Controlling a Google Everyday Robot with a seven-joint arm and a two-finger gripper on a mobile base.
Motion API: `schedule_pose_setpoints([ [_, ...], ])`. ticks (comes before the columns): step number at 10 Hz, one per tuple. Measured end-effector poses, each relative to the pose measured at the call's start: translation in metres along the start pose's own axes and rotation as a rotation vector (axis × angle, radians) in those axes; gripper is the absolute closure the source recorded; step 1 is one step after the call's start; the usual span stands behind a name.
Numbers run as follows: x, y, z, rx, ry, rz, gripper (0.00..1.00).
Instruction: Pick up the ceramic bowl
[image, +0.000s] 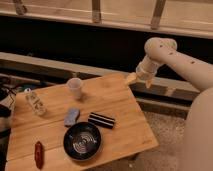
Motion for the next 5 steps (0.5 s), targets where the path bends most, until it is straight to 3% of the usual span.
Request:
schedule_pose_setpoints([
  [2,0.011,0.012,0.000,-0.016,0.015,-0.024,0.20],
  [5,0.047,0.057,0.011,-0.043,0.017,-0.085,0.20],
])
